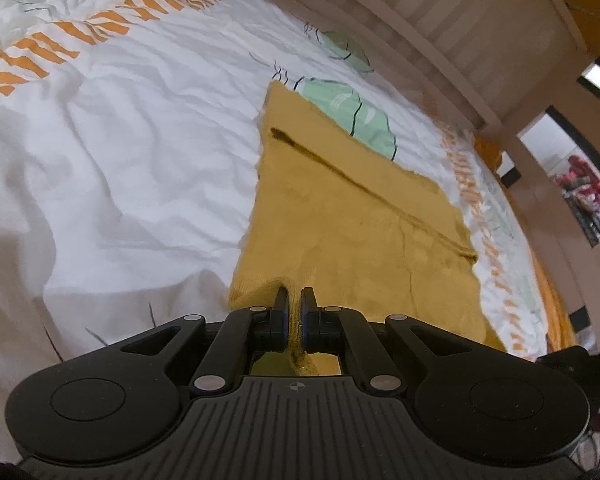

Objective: Fold small clothes

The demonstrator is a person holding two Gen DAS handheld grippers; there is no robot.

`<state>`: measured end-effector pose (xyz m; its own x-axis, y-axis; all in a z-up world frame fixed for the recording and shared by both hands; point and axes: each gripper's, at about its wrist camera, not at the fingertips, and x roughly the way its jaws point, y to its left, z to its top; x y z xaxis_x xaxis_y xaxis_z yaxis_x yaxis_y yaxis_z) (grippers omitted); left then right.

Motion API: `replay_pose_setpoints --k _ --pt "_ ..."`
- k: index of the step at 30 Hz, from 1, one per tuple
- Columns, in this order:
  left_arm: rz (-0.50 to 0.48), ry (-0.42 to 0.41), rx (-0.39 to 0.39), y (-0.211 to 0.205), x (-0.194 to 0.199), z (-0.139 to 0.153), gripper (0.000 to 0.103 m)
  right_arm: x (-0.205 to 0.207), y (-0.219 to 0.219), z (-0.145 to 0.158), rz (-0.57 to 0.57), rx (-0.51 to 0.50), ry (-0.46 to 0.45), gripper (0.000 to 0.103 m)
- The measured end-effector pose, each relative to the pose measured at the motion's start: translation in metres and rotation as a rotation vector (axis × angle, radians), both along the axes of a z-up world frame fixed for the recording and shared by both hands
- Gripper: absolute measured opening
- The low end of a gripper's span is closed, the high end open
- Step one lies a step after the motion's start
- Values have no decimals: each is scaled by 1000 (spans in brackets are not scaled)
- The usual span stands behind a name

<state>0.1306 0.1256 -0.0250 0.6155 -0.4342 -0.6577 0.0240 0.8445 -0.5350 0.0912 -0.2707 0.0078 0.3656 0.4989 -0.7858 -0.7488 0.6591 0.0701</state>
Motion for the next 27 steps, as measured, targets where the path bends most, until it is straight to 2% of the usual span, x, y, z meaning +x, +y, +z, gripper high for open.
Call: replay_pose_setpoints --k 5,8,14,16,19,22,26,27 --pt "21 -29 -70 7 19 19 5 17 -33 35 -247 215 -133 9" --pt "35 -93 -68 11 41 38 5 40 -50 44 -366 293 -191 9" --pt "88 -223 -58 19 110 73 5 105 -67 38 -544 299 -256 9" --pt "114 -243 -66 21 134 77 5 123 -70 33 -584 282 -271 9" --pt "125 -246 -26 15 162 74 5 147 -67 21 -606 225 -282 9" --pt "71 -239 2 9 165 62 7 156 -62 11 -607 218 -266 9" --pt "-62 -178 86 1 152 31 27 152 -65 2 -612 216 -232 9" --pt "-110 -164 122 -4 146 21 27 150 -65 0 -616 215 -225 9"
